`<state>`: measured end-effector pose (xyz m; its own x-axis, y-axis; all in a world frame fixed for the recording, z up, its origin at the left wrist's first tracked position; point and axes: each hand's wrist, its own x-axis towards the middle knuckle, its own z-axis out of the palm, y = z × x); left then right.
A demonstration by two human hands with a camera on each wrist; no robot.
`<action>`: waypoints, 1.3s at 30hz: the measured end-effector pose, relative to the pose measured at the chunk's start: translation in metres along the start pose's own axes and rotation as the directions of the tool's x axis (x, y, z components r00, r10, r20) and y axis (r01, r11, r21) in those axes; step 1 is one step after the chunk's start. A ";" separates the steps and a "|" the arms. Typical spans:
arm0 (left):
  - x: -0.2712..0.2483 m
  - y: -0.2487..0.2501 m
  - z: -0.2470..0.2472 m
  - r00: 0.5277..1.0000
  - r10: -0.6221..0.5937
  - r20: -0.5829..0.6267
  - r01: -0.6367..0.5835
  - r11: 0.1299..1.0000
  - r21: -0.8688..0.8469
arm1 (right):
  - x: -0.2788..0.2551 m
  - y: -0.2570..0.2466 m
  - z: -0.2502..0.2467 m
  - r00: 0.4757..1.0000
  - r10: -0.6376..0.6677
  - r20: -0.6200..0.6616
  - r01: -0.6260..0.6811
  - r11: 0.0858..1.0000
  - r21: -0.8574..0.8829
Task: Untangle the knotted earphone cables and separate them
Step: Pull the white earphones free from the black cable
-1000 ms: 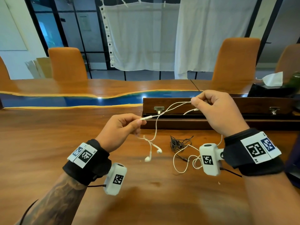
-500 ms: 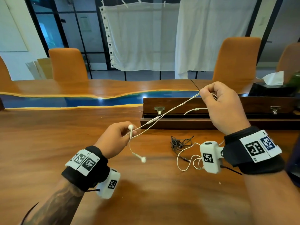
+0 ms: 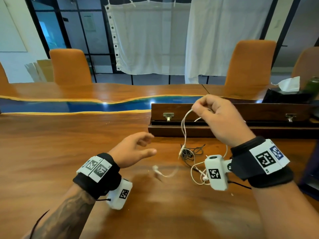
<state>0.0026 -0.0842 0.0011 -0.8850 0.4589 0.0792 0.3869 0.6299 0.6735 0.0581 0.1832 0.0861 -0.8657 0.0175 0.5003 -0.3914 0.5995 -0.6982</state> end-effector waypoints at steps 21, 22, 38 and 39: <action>0.028 0.013 -0.003 0.940 0.046 -0.338 -0.086 0.991 -0.104 | -0.020 -0.044 -0.005 0.929 -0.090 0.358 -0.146 0.801 0.581; 0.027 0.017 0.000 0.941 0.071 -0.330 -0.110 0.989 -0.101 | -0.020 -0.049 -0.001 0.925 -0.099 0.367 -0.141 0.807 0.574; -0.013 0.076 0.010 0.961 0.207 -0.185 -0.277 0.714 -0.643 | -0.013 -0.039 0.039 0.993 -0.046 0.107 -0.023 0.821 0.570; -0.016 0.074 0.011 0.964 0.193 -0.182 -0.265 0.746 -0.611 | -0.013 -0.040 0.036 0.997 -0.040 0.068 -0.007 0.812 0.584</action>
<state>0.0481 -0.0378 0.0421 -0.8259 0.4498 0.3401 0.3645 -0.0344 0.9306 0.0736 0.1305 0.0894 -0.8683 -0.0607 0.4922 -0.4941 0.0190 -0.8692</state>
